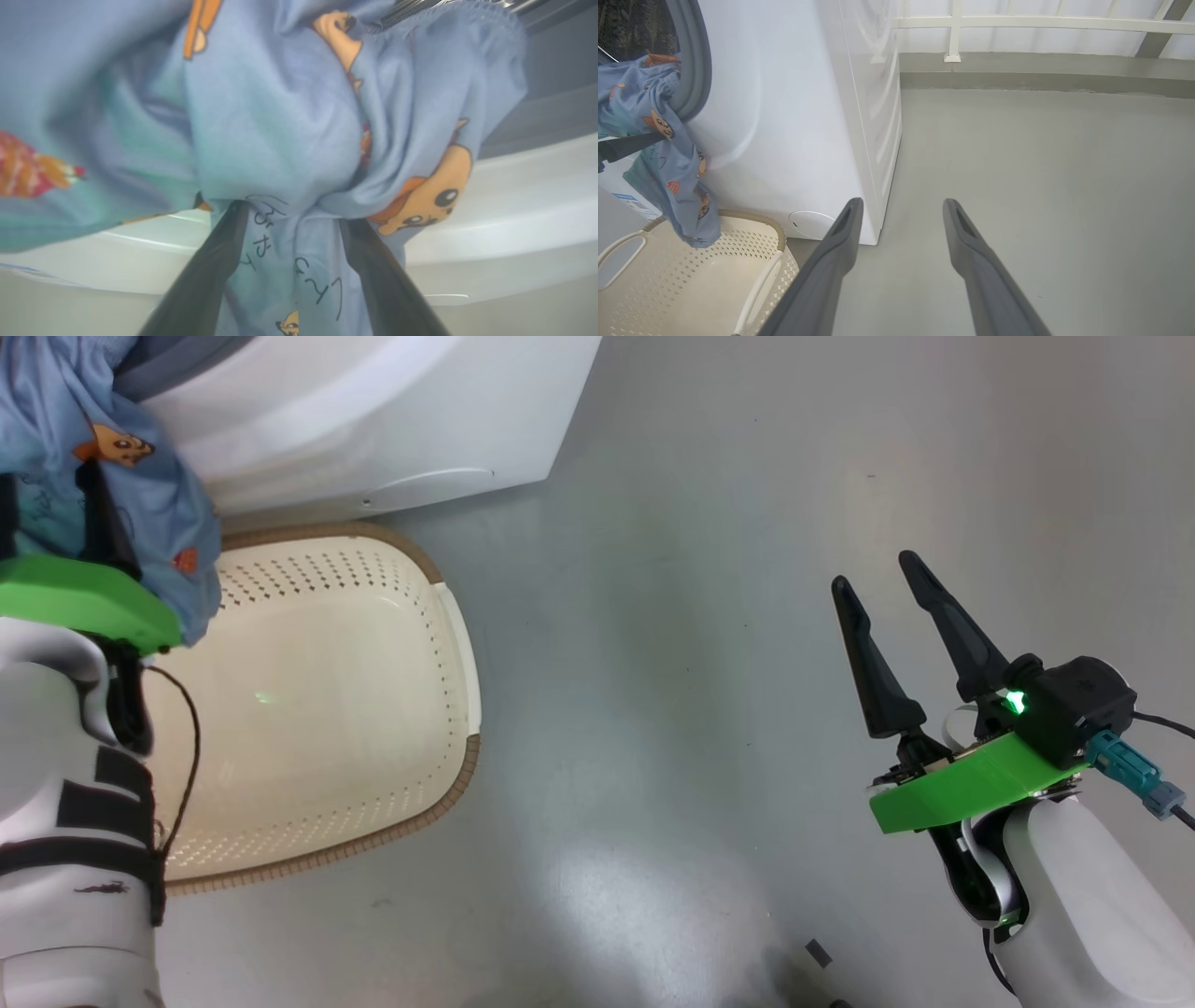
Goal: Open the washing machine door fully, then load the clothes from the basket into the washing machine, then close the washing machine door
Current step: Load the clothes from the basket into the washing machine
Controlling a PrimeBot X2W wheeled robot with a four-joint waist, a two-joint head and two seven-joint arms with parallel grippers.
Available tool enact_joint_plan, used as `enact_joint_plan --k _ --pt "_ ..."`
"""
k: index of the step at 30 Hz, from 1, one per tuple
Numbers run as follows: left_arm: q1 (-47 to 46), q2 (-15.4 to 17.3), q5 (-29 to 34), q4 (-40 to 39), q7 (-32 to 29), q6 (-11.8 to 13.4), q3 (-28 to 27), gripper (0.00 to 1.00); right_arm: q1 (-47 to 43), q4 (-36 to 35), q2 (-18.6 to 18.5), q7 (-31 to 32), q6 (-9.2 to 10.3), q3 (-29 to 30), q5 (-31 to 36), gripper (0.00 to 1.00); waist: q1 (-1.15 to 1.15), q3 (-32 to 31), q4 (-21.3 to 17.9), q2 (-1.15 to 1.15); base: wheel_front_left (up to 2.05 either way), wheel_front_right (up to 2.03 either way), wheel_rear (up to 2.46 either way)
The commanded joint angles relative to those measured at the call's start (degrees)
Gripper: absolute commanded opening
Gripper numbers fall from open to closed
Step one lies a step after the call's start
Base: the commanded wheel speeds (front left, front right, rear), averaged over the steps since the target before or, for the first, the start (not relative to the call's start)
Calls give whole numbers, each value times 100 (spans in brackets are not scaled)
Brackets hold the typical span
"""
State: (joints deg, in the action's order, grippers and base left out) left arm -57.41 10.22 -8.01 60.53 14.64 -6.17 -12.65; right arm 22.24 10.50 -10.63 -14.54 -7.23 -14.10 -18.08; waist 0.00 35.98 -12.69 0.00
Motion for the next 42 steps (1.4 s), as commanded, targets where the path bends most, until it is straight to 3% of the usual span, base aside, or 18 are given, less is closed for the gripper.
enact_joint_plan --k 1,2,4,12,21,30,35,42 --pt "18 203 15 -68 36 -38 1 81 -99 -126 -35 -46 -25 -68 -6 88 0 -6 2 0 0 0 0" --pt "21 200 11 -74 36 -59 29 45 -99 -127 -32 -46 -25 -70 -6 87 0 -9 6 0 0 0 0" --pt "33 188 -17 -108 36 -89 70 0 -93 -132 -30 -46 -25 -74 -6 87 0 -11 17 0 0 0 0" --pt "176 141 -163 -437 36 -126 124 0 -114 -124 -41 -46 -25 -38 -4 87 0 -68 106 0 0 0 0" --pt "717 -97 -351 -1671 36 -130 317 0 -160 -124 22 -46 -25 0 -5 87 0 -158 298 0 0 0 0" --pt "762 -30 -265 -2478 36 -131 393 0 -147 -116 50 -46 -25 -12 -8 87 0 -184 360 0 0 0 0" --pt "412 167 -253 -2361 36 -131 529 0 -161 -121 84 -46 -25 -26 -17 88 0 -167 337 0 0 0 0" --pt "-472 449 -234 -1621 36 -131 803 0 -137 -125 130 -46 -25 -38 -38 88 0 -89 287 0 0 0 0"
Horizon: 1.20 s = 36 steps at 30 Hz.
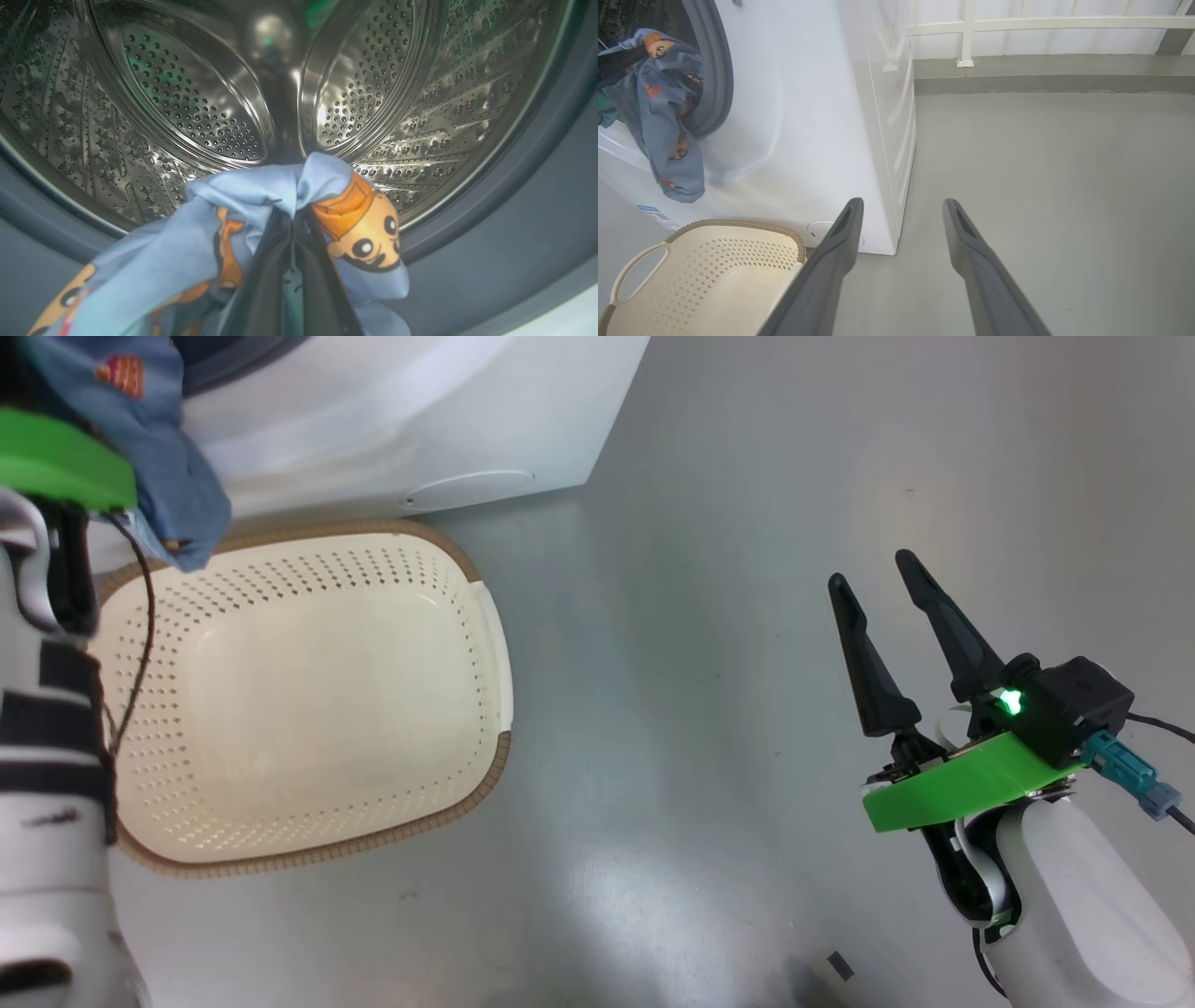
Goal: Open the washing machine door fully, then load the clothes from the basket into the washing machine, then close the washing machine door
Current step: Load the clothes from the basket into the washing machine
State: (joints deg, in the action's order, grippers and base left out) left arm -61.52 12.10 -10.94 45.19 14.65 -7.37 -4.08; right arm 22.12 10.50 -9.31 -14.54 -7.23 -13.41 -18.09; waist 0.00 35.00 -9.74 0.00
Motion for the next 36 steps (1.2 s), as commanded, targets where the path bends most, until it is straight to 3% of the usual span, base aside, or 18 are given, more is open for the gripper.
enact_joint_plan --k 1,12,19,36 --pt "-206 296 87 66 35 -12 -4 0 -123 -125 3 -46 -25 -108 -39 88 0 24 -16 0 0 0 0" --pt "-1713 598 248 1710 2 3 266 0 -31 -108 67 -46 -25 -224 -78 88 0 148 -210 0 0 0 0" --pt "-2254 866 360 2127 28 90 393 0 14 -95 103 -46 -25 -305 -121 88 0 220 -433 0 0 0 0" --pt "-1730 1035 603 -143 34 336 279 0 108 -145 191 -46 -25 -357 -120 88 0 456 -605 0 0 0 0"
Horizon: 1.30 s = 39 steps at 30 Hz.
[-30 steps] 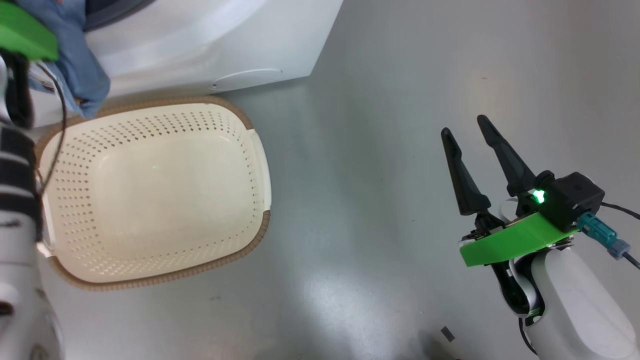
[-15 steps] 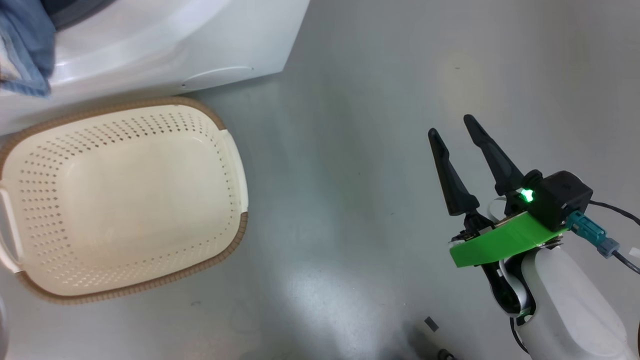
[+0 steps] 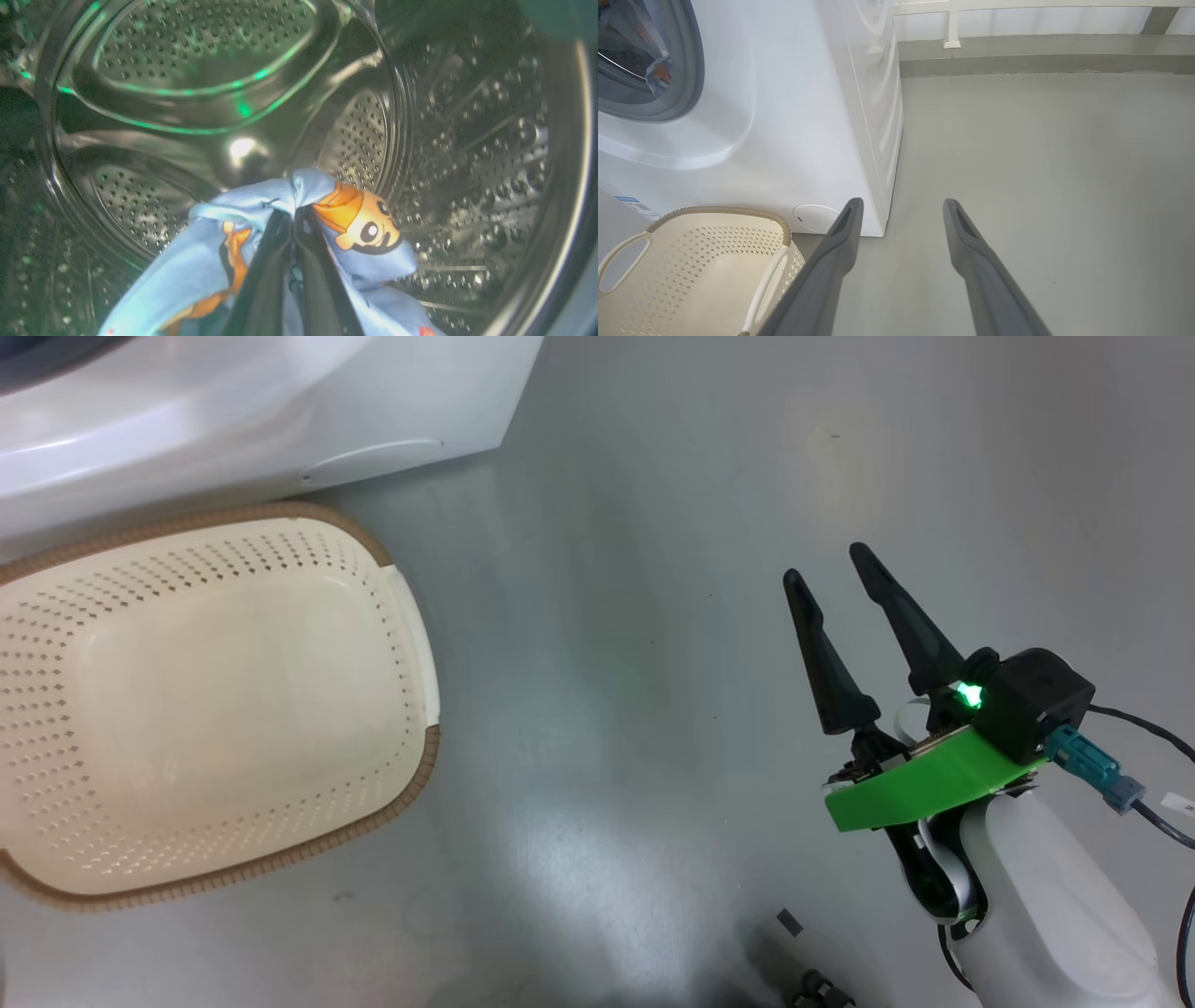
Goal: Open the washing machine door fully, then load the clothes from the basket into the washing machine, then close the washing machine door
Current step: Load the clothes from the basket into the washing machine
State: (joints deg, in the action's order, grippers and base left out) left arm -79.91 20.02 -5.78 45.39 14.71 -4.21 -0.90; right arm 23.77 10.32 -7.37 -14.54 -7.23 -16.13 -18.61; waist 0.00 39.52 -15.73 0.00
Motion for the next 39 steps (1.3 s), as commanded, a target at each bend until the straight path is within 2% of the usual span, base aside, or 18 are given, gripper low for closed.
enact_joint_plan --k 1,7,15,17,18,20,21,22,23,30,39 --pt "167 250 99 -138 29 18 -47 0 -57 -124 2 -46 -25 -94 -70 88 0 8 -17 0 0 0 0" --pt "216 263 158 423 29 -41 13 0 -71 -110 24 -46 -25 -105 -75 88 0 13 -61 0 0 0 0" --pt "-344 312 286 1823 -116 -179 338 0 -121 -107 36 -46 -25 -117 -85 89 0 -33 -55 0 0 0 0" --pt "-520 336 332 2106 -270 -208 438 7 -123 -104 40 -46 -25 -139 -94 89 0 -46 -62 0 0 0 0" --pt "-609 333 294 2244 -370 -214 422 11 -123 -103 39 -46 -25 -151 -99 89 0 -50 -65 0 0 0 0" --pt "-756 338 308 2436 -549 -229 483 46 -118 -106 39 -46 -25 -161 -106 89 0 -46 -69 0 0 0 0" --pt "-811 344 309 2499 -613 -232 501 67 -114 -107 40 -46 -25 -161 -108 89 0 -45 -70 0 0 0 0" --pt "-854 346 293 2561 -705 -236 504 95 -112 -106 42 -46 -25 -161 -109 89 0 -45 -72 0 0 0 0" --pt "-880 349 297 2606 -776 -245 535 100 -112 -103 44 -46 -25 -160 -111 89 0 -49 -74 0 0 0 0" --pt "-840 382 155 2775 -1130 -288 567 100 -125 -92 44 -46 -25 -169 -119 90 0 -76 -85 0 0 0 0" --pt "-832 372 27 2813 -1022 -305 610 100 -99 -102 26 -46 -25 -135 -119 90 0 -83 -74 0 0 0 0"
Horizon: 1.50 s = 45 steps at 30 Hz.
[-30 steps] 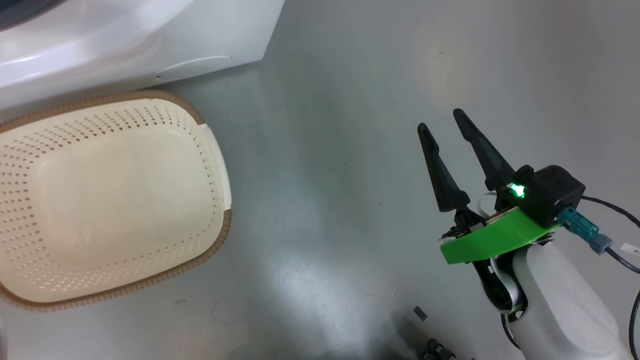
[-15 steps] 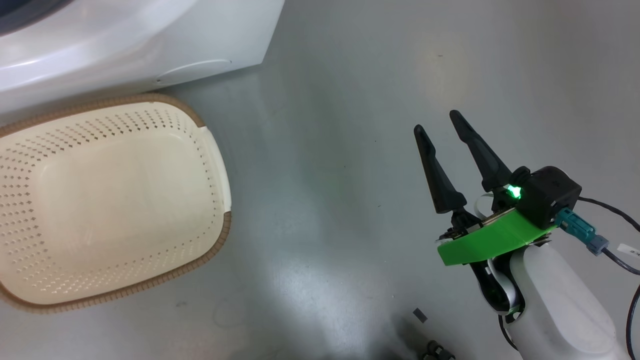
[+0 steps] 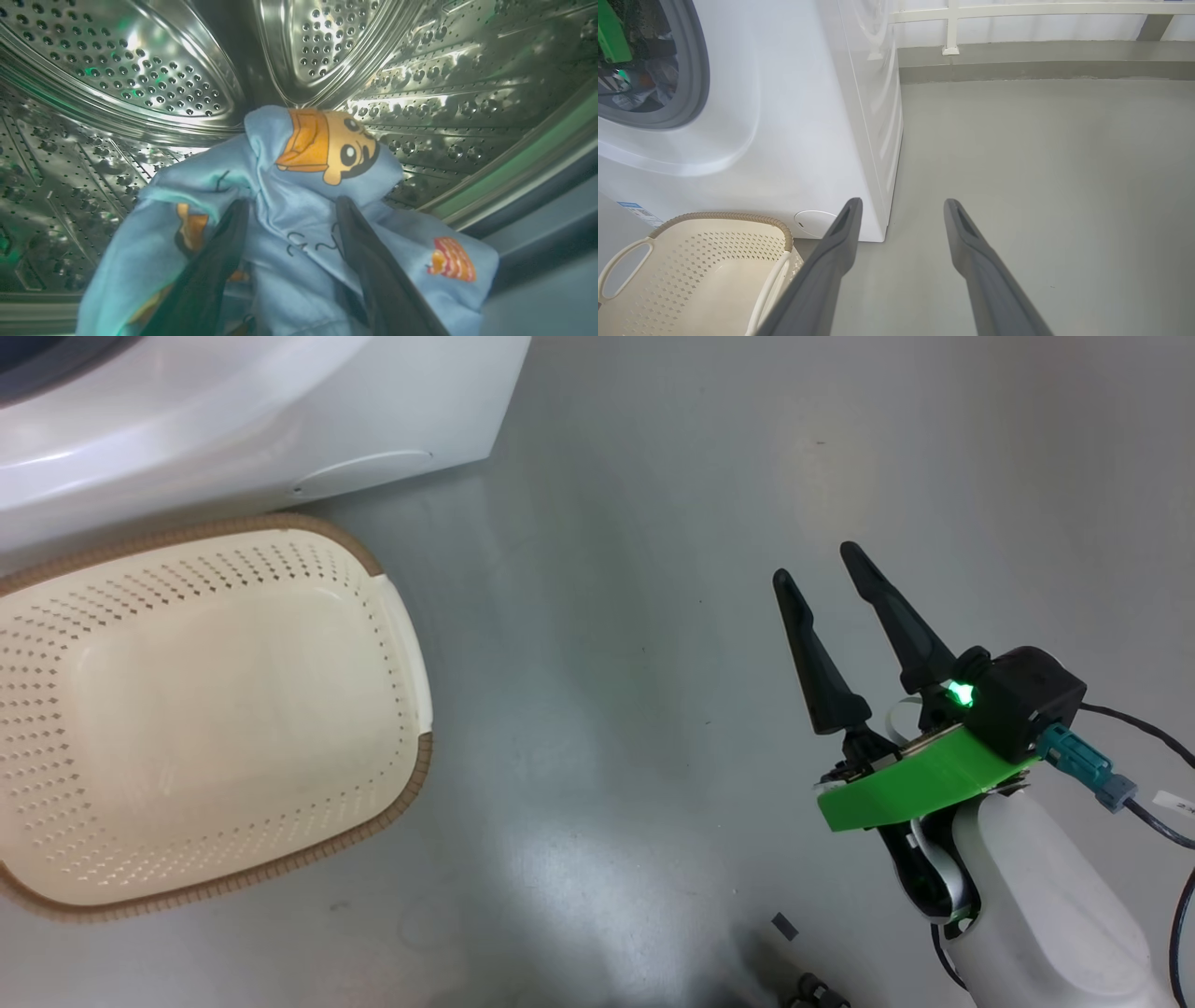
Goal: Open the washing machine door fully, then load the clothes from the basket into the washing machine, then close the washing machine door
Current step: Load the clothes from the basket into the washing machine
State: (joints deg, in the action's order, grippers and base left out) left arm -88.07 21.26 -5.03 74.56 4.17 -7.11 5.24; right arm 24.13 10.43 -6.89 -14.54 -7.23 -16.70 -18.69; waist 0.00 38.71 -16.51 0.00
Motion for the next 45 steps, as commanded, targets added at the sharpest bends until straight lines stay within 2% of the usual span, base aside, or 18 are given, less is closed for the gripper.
enact_joint_plan --k 1,8,11,15,20,26,34,45 --pt "-9 236 -69 -102 92 -16 -1 100 -135 -112 -22 -46 -25 -73 -110 90 0 -11 10 0 0 0 0" --pt "183 103 -393 -172 890 -26 -168 100 -139 -112 -38 -46 -25 -27 -91 91 0 -108 105 0 0 0 0" --pt "355 18 -527 -331 1042 -29 -236 100 -126 -112 -60 -46 -25 3 -83 91 0 -155 168 0 0 0 0" --pt "689 -73 -678 -988 1078 -27 -379 100 -111 -111 -95 -46 -25 24 -74 91 0 -213 244 0 0 0 0" --pt "1369 -182 -760 -1914 1081 115 -693 100 -128 -115 -129 -46 -25 63 -57 90 0 -349 321 0 0 0 0" --pt "2282 -317 -664 -2688 1082 150 -979 100 -237 -84 -203 -46 -25 116 -51 91 0 -702 425 0 0 0 0" --pt "3588 -739 -448 -3477 1082 127 -1328 100 -433 -1 -383 -46 -25 155 -45 90 0 -1299 718 0 0 0 0" --pt "4773 -1181 -168 -4002 1083 57 -1389 100 -747 118 -643 -46 -25 217 -89 90 0 -1964 1036 0 0 0 0"
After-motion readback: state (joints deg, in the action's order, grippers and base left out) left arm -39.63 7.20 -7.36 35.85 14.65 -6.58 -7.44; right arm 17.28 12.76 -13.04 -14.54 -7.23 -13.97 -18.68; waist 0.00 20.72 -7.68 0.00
